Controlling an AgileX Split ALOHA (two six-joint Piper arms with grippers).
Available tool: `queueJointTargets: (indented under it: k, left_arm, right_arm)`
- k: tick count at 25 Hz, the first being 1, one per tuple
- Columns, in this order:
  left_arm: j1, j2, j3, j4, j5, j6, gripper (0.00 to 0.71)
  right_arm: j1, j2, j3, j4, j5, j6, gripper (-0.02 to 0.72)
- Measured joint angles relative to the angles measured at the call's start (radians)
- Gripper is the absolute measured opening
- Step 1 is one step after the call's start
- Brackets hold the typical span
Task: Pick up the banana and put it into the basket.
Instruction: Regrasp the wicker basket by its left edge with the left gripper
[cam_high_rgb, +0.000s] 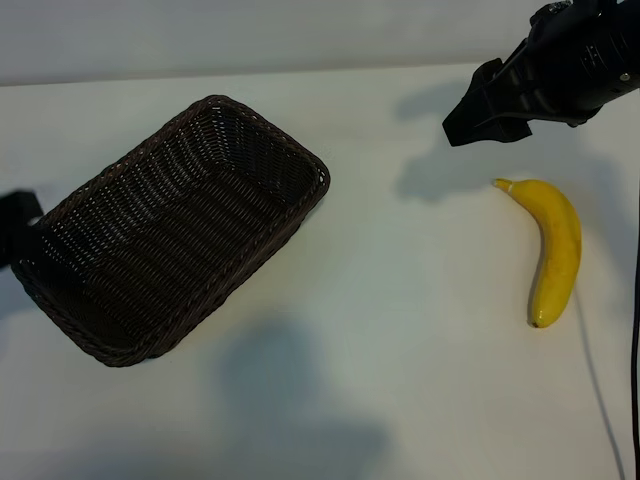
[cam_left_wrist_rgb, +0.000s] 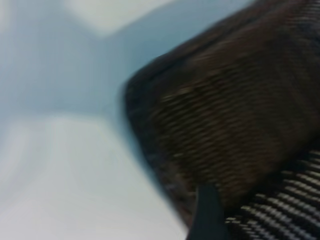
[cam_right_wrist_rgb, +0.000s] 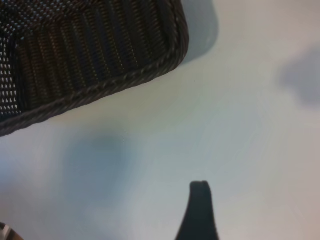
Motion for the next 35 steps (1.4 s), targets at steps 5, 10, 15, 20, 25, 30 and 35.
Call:
queueJointTargets:
  k: [5,10,15,20,25,30,35]
  left_arm:
    - [0.000,0.000,0.140,0.093,-0.177,-0.200,0.562]
    - [0.000,0.051,0.216,0.101,-0.300,-0.249,0.563]
    - [0.000,0.189,0.226,0.080,-0.412,-0.251,0.566]
    - [0.000,0.313,0.226,0.050,-0.501,-0.248,0.569]
    - [0.000,0.390,0.226,0.029,-0.583,-0.248,0.569]
    - [0.000,0.449,0.226,0.020,-0.615,-0.249,0.538]
    - [0.000,0.453,0.226,0.009,-0.646,-0.252,0.167]
  right_arm:
    - [0.000,0.000,0.000,0.000,0.000,-0.004,0.594]
    - [0.000,0.000,0.000,0.000,0.000,-0.006,0.594]
    - [0.000,0.000,0.000,0.000,0.000,-0.008,0.594]
    - [0.000,0.000,0.000,-0.001,0.000,-0.008,0.594]
    - [0.000,0.000,0.000,-0.008,0.000,-0.011,0.594]
    - [0.000,0.000,0.000,-0.017,0.000,-0.012,0.594]
    - [0.000,0.000,0.000,-0.017,-0.004,-0.012,0.594]
